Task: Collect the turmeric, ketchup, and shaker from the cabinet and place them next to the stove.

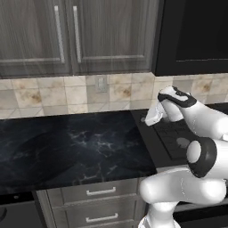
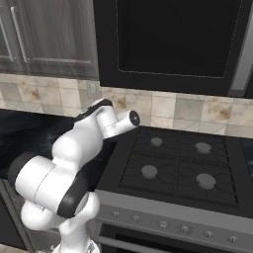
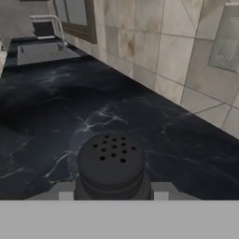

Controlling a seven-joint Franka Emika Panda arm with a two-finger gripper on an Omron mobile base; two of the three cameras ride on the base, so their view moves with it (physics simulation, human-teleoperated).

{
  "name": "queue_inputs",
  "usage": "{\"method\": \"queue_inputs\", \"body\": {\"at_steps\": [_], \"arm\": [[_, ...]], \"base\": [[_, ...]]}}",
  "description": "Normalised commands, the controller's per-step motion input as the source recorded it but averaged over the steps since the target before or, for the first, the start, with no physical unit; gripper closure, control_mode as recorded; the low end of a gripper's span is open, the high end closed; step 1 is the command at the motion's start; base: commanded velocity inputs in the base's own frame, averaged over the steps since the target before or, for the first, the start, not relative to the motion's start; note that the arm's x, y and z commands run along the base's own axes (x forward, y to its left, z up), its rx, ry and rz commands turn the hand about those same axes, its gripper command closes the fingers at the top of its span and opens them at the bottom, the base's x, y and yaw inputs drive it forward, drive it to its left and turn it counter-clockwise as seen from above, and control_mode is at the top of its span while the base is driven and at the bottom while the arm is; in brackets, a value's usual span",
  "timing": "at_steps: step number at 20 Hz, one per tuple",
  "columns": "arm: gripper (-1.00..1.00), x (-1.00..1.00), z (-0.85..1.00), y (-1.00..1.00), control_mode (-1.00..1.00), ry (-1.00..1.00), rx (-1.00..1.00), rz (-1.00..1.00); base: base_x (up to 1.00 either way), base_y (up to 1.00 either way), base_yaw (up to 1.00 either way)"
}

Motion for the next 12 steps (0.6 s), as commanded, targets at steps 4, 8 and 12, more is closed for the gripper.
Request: {"method": "queue_inputs", "body": {"at_steps": [4,8,12], "arm": [[1.0,0.48,-0.3,0.0,-1.0,0.0,0.0,0.14],[1.0,0.28,-0.31,0.0,-1.0,-0.01,0.0,0.12],[1.0,0.16,-0.26,0.02,-1.0,-0.03,0.0,0.09]], "base": [[0.0,0.0,0.0],[0.0,0.0,0.0],[0.0,0.0,0.0]]}}
